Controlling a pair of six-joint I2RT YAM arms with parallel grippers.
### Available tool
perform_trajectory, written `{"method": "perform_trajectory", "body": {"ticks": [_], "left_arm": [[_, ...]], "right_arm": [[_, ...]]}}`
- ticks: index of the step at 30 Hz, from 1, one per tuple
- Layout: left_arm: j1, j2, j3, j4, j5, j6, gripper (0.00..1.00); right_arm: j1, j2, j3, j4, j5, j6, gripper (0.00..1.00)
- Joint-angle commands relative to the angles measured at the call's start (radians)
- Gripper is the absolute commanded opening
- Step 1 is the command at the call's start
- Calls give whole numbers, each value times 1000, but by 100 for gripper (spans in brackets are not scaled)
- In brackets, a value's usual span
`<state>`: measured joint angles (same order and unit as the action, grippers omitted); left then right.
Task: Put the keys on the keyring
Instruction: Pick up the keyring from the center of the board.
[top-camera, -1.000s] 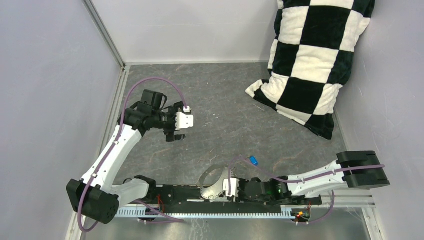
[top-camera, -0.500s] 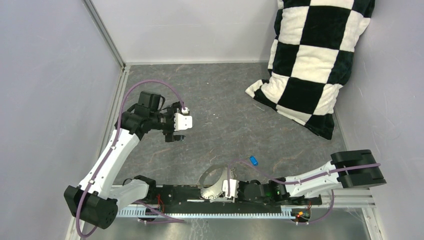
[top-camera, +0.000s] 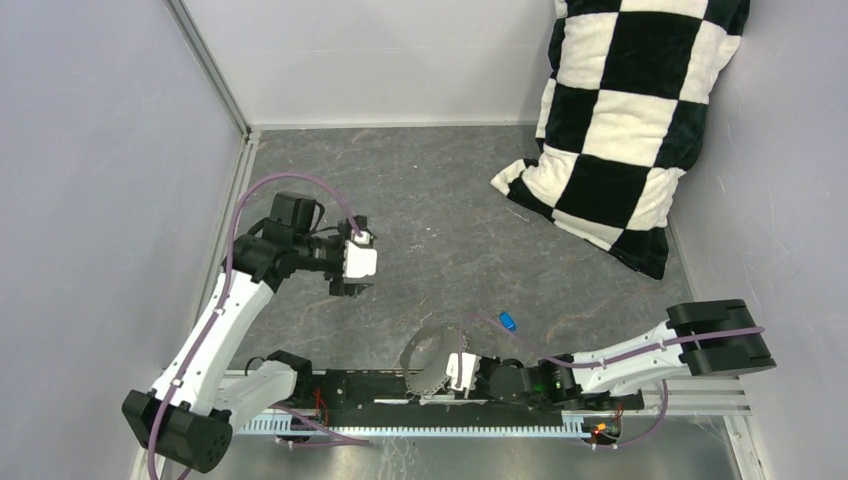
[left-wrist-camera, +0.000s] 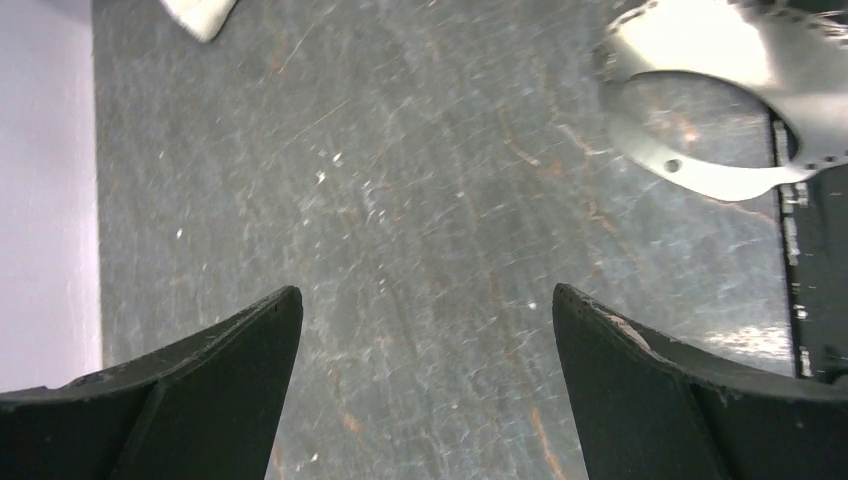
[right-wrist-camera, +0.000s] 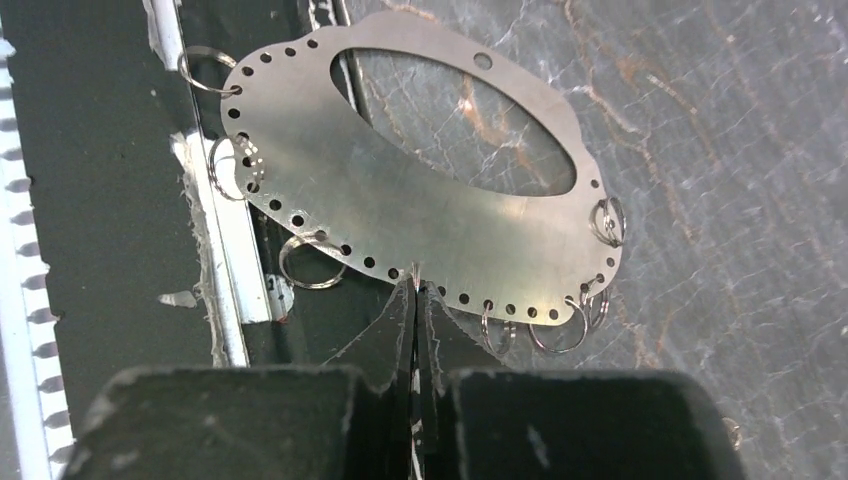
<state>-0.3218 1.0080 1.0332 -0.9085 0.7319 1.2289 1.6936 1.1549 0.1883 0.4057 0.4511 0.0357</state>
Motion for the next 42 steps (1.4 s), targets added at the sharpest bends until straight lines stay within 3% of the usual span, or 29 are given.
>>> {"method": "perform_trajectory", "body": {"ticks": [1, 7, 13, 15, 21, 30, 34, 42], "left_arm": [[-7, -59, -49, -91, 206, 162, 100], [-76, -73, -89, -75, 336, 9, 100], [-121, -107, -110, -74, 371, -81, 99], [-122, -117, -109, -67, 375, -128, 93], [-122, -159, -89, -66, 357, -166, 60], [-122, -201, -95, -94, 350, -120, 52], [-123, -189, -94, -97, 373, -112, 42], [-123, -170, -112, -98, 383, -105, 37]], "right_arm": [[-2, -60, 73, 5, 48, -81, 0], [-76, -110, 217, -39, -39, -203, 0], [-162, -43, 480, -175, -191, -307, 0], [-187, -9, 556, -224, -249, -320, 0], [-247, 61, 714, -365, -330, -321, 0], [-277, 71, 782, -470, -337, -313, 0], [-285, 91, 821, -517, -325, -305, 0], [-288, 112, 871, -546, -325, -258, 0]]}}
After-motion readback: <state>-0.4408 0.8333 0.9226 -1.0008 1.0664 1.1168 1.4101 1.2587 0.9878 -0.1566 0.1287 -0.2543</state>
